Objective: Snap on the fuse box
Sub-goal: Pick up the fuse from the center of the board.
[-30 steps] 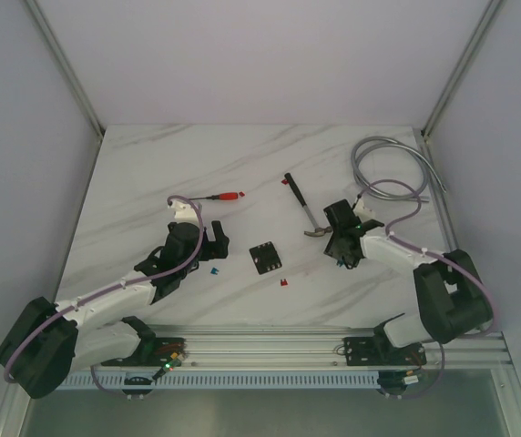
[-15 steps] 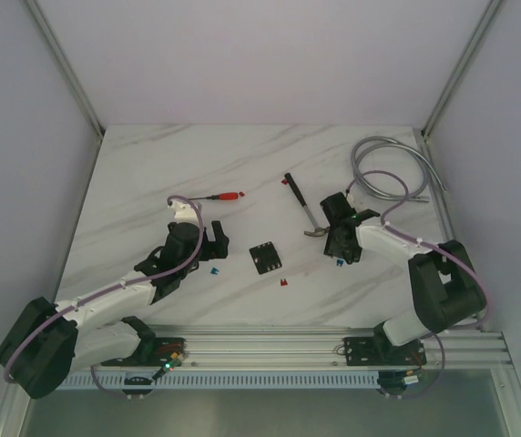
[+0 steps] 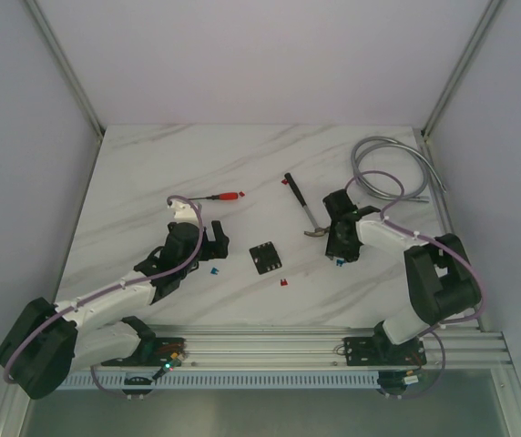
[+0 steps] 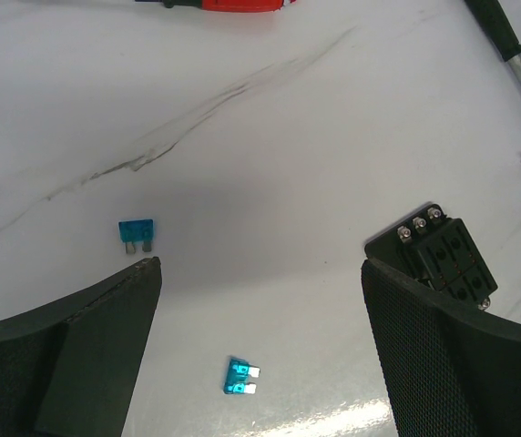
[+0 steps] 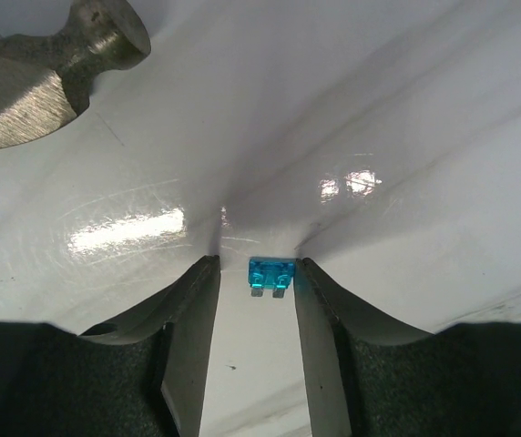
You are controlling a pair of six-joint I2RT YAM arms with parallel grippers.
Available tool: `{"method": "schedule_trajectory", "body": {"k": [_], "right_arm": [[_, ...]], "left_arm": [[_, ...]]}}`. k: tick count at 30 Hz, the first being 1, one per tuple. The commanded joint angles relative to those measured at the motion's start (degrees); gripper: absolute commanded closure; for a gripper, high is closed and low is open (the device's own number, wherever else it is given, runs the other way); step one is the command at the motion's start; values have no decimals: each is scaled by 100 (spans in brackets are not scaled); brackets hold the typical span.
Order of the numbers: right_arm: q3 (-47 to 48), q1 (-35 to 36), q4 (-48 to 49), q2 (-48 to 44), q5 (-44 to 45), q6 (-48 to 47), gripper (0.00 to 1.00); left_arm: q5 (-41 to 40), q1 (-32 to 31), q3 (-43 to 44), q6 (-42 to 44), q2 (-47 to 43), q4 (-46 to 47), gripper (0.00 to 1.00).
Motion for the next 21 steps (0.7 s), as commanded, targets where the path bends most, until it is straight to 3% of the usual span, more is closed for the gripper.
{"method": "schedule_trajectory", "body": {"k": [1, 21], "right_arm": [[-3, -68, -146, 133, -296, -83, 55], [-282, -341, -148, -3, -543, -388, 64]], "left_arm": [[-77, 17, 91, 55, -108, -36, 0], [-82, 26, 83, 53, -154, -49, 0]]}}
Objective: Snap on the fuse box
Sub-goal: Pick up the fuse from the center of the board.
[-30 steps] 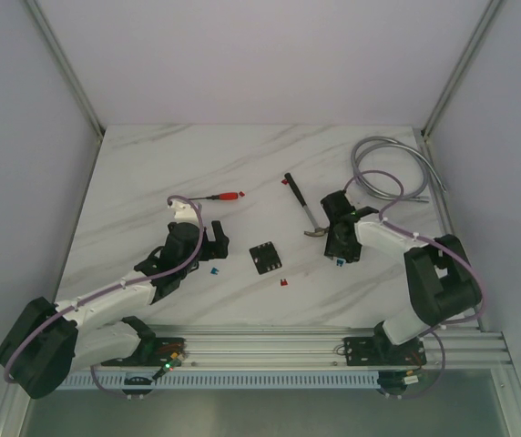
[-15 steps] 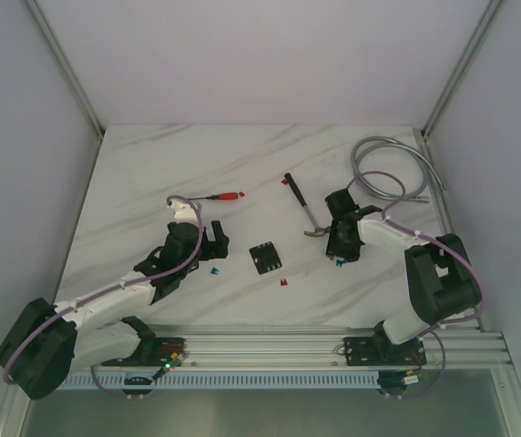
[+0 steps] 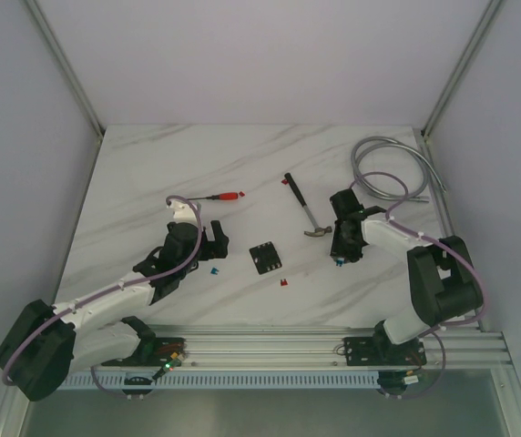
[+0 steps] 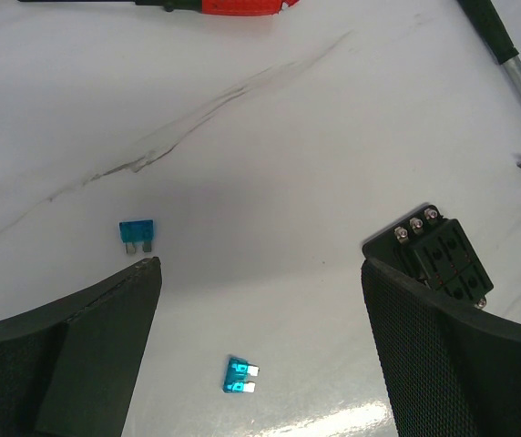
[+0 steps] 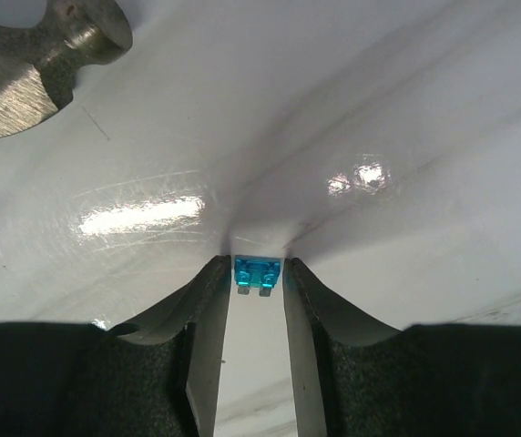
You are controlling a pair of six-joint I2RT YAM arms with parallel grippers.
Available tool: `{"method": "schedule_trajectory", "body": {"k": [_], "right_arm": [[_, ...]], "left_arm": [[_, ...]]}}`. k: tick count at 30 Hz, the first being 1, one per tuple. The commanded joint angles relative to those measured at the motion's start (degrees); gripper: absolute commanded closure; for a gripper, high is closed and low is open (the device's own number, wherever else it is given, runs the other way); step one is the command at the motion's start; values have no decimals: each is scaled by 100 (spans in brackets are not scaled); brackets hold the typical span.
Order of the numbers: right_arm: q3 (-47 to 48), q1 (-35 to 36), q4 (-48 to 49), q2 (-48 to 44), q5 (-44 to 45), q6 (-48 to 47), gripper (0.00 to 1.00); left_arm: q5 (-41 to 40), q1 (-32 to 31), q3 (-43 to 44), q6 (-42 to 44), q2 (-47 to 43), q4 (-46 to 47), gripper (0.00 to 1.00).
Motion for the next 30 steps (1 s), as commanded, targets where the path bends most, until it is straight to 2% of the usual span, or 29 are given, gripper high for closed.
{"method": "schedule_trajectory", "body": {"k": [1, 12, 19, 23, 30], "right_arm": [[-179, -8, -191, 72, -149, -147, 65], [-84, 124, -187, 61, -103, -73, 70], [257, 537, -70, -221, 68, 211, 71], [432, 837, 315, -387, 143, 448, 72], [617, 1451, 1230, -513, 267, 1130, 71]], "left_arm": [[-84, 24, 83, 50, -72, -19, 0], [90, 31, 90, -18, -67, -7, 0], [432, 24, 96, -231, -277, 103, 0], [836, 21, 103, -480, -299, 312, 0], [1042, -108, 239, -702, -130, 609, 2]]}}
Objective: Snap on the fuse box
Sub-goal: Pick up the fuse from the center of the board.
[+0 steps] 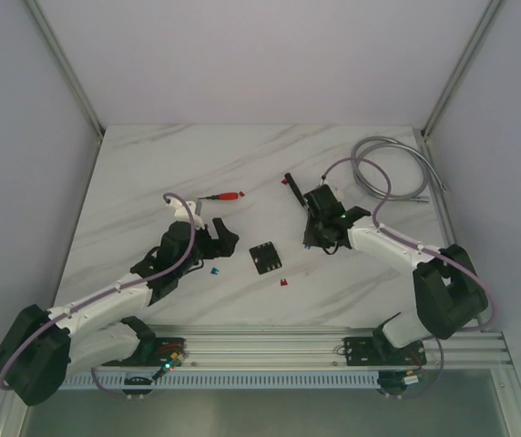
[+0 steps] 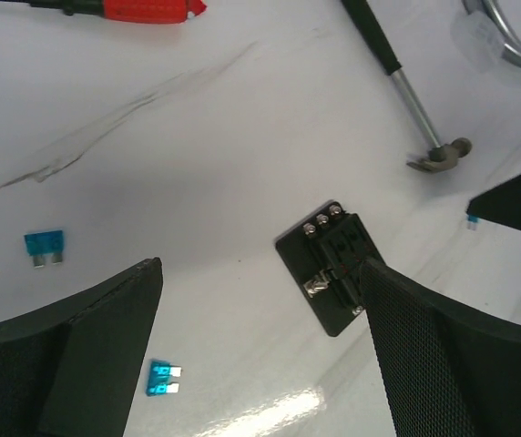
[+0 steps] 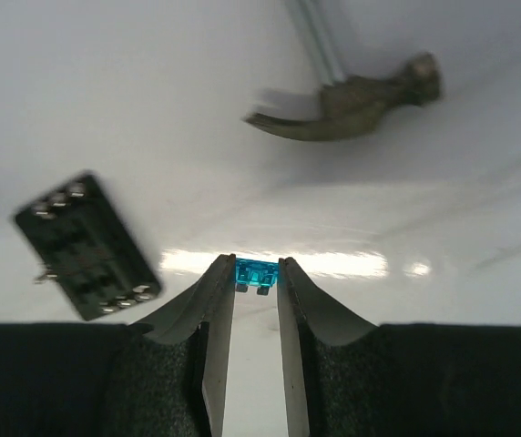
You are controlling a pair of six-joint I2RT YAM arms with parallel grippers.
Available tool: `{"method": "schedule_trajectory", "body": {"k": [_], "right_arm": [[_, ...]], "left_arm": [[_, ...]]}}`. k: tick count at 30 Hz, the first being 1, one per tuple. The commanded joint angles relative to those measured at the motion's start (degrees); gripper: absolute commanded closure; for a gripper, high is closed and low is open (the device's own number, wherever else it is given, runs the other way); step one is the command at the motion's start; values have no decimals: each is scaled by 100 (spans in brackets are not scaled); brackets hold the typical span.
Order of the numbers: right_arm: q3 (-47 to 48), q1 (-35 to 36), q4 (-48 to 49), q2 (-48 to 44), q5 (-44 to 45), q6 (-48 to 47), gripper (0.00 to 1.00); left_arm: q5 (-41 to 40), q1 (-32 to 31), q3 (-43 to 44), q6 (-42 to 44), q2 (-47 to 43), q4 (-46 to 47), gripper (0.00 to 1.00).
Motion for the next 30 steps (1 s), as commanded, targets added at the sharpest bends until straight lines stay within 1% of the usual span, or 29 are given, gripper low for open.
{"method": "schedule_trajectory", "body": {"k": [1, 4, 7, 10, 17, 21, 30], "right_arm": [[190, 364, 832, -188, 190, 635, 72], [193, 598, 1284, -276, 259, 943, 71], [196, 808, 1620, -385, 341, 1169, 72], [170, 1004, 1858, -539, 451, 1373, 71], [-63, 1331, 2303, -924, 568, 1774, 70], [-189, 1413, 2479, -1071, 547, 1931, 70], [-313, 1563, 2623, -1170, 422, 2112, 69]], "left_arm": [[276, -157, 228, -236, 114, 497, 3], [290, -415, 214, -299, 226, 975, 5], [96, -717, 214, -293, 355, 1355, 8], [-36, -906, 180, -290, 492, 1724, 13], [-55, -1190, 222, -166, 774, 2466, 30], [-141, -1281, 323, -116, 898, 2551, 41], [-152, -1335, 399, -84, 1064, 2914, 59]]}}
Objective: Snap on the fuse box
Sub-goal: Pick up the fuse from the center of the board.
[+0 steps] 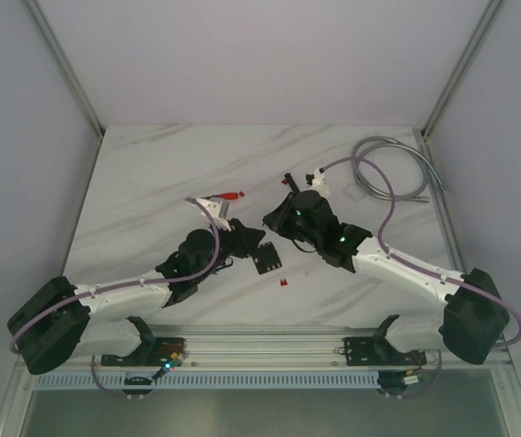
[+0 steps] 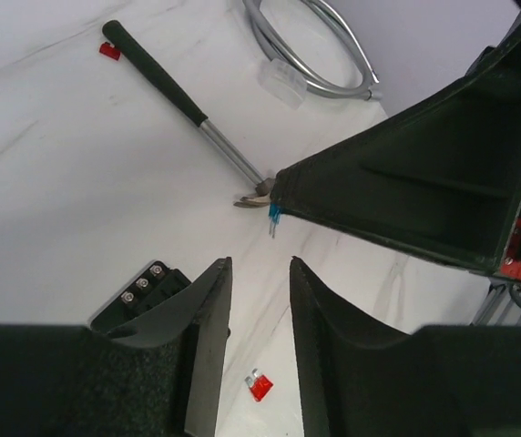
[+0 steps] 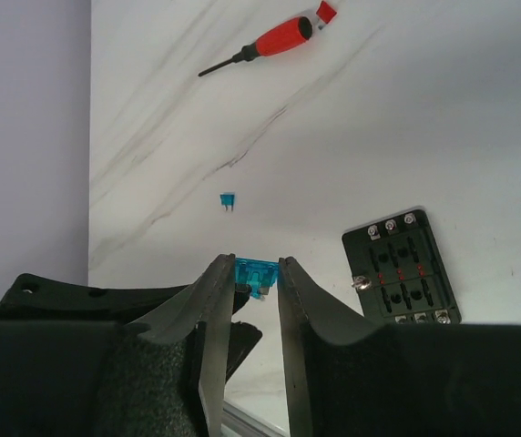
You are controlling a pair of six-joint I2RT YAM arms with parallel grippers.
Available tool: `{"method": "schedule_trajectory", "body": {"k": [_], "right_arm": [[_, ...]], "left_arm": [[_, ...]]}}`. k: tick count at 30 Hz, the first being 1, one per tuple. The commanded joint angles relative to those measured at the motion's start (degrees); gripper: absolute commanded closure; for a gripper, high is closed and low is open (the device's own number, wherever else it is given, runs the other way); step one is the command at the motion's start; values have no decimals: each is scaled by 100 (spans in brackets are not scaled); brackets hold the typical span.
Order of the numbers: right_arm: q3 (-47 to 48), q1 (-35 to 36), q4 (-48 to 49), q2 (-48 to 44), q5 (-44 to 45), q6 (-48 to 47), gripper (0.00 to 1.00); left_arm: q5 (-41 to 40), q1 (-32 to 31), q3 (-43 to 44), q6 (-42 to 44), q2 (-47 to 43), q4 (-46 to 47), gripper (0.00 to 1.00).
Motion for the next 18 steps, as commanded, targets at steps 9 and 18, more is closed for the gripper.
{"method": "schedule_trajectory", "body": {"k": [9, 18], "right_arm": [[-222, 209, 348, -93, 35, 326, 69], [-281, 284, 513, -84, -21, 404, 68]], "left_arm": [[-285, -60, 270, 196, 98, 565, 67], [-271, -71, 272, 237, 93, 573, 86]]}}
